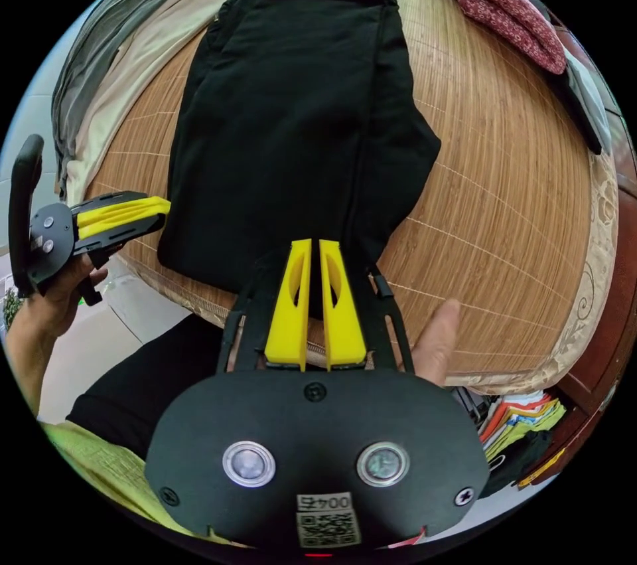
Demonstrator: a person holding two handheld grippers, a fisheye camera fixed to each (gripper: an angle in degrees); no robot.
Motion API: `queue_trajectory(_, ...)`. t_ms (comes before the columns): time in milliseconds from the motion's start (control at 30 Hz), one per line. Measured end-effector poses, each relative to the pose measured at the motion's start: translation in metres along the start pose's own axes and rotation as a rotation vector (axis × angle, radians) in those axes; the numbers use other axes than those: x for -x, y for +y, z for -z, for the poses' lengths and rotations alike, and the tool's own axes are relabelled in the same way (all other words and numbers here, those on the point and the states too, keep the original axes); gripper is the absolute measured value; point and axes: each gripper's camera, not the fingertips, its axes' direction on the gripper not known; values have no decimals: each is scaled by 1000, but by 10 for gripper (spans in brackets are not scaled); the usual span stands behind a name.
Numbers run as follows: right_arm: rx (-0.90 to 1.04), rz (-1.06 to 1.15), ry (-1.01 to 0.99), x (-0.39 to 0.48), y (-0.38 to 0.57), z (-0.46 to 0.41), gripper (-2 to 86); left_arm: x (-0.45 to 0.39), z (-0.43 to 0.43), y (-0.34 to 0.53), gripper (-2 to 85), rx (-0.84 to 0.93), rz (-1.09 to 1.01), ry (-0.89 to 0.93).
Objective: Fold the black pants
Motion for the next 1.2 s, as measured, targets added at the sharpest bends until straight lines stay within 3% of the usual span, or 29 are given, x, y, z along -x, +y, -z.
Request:
queue_trajectory(267, 8, 21, -13, -13, -3, 0, 32, -11, -9, -4, 1, 16, -6, -35)
queue_trajectory(367, 116, -26, -52, -24, -16, 0, 32, -16, -13, -3, 1, 17, -7, -50)
queue_trajectory(433, 194, 56, -17, -21, -28, -2, 32, -16, -15, -2, 1, 13, -3, -44)
queue_trajectory(700, 305, -17, -162, -54, -41, -9, 31, -16, -24, 5, 4, -11, 6, -21)
queue_trajectory(1033, 138, 179, -4, -43, -7, -10, 26, -31, 16, -22, 5, -197, 10, -80)
queue_trajectory(1200, 81, 174, -2, -49, 9, -13, 29, 9, -34, -58, 4, -18, 141, -193)
